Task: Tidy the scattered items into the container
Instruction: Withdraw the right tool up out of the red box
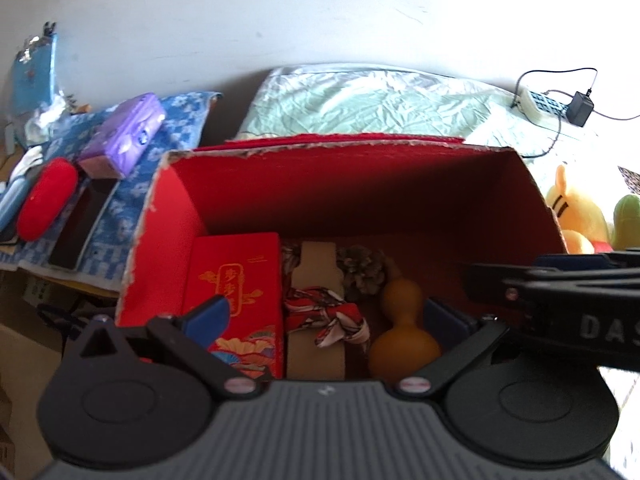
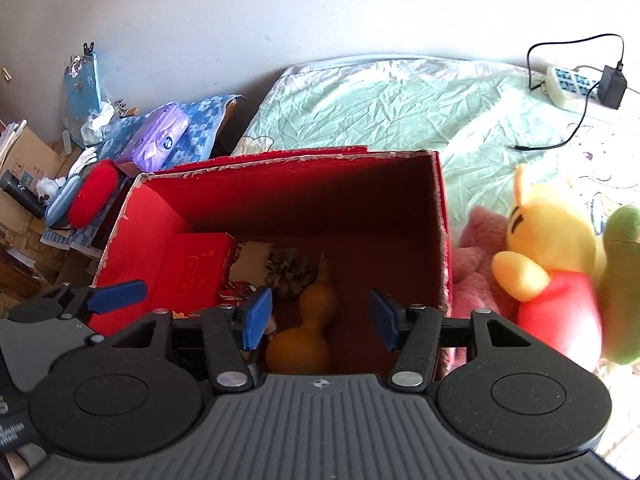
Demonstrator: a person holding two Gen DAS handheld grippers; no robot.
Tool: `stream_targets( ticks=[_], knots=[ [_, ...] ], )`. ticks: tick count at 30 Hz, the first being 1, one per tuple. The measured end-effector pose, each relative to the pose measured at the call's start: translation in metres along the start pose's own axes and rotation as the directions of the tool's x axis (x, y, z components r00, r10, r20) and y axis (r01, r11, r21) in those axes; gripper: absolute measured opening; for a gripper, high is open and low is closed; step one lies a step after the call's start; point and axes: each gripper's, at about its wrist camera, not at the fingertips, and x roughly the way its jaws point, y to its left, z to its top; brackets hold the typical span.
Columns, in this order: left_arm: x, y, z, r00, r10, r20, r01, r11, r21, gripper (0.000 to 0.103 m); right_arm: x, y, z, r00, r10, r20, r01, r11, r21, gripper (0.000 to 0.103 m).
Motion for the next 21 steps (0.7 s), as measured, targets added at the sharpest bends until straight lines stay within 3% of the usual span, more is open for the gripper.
stream_targets(
  ticks=[21],
  knots=[
    [-0.012, -0.005, -0.022, 0.991, 0.126, 0.032, -0.126, 0.992, -0.002, 0.102, -0.008, -0.001, -0.023, 0.999, 0.006, 0.031, -0.005, 1.0, -0.008, 0.064]
  ],
)
